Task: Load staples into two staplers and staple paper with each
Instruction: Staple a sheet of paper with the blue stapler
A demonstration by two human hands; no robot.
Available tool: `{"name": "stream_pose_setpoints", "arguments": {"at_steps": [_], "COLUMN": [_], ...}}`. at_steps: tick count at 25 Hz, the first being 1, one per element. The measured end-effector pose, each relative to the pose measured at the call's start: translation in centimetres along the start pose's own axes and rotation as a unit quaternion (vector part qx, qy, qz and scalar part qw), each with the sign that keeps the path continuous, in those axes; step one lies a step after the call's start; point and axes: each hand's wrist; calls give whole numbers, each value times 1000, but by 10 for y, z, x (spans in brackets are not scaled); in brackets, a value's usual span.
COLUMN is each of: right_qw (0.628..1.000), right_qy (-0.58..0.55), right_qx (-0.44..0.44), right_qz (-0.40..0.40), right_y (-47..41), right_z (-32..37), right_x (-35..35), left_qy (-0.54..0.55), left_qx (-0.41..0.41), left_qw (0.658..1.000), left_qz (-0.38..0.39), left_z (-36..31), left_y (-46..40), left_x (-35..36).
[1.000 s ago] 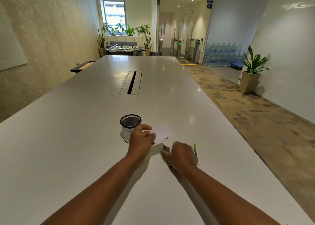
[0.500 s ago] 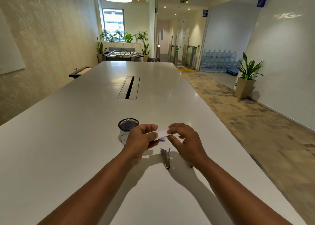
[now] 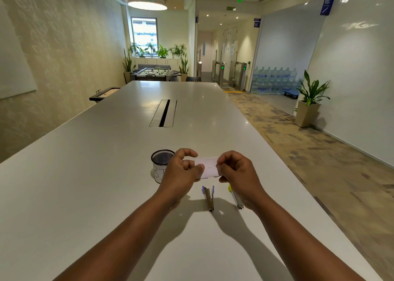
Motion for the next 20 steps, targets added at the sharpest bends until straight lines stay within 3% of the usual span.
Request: {"name": "stream_pose_setpoints", "arguments": {"at_steps": [6,13,20], "right_qw": [996,993,955], "right_qy": [-78,-104,-277], "right_qx": [35,55,101], "right_qz": [-15,-15,-21], "right_y": [4,4,6], "right_z": [10,21,28], "right_x": [0,-2,-1], "left_qy": [45,195,315], "left_qx": [14,-58,-88], "left_qw": [999,978,944], "left_qz": [-6,54,32], "left_z": [-14,-23,-32], "left_y": [4,2,3], "left_x": [4,0,4]}}
Point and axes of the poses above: each hand's wrist, its own y-axis away from the middle knuckle, its own x-axis out of the palm, z = x × y, and after that the axes turned 15 degrees about z, right-handed
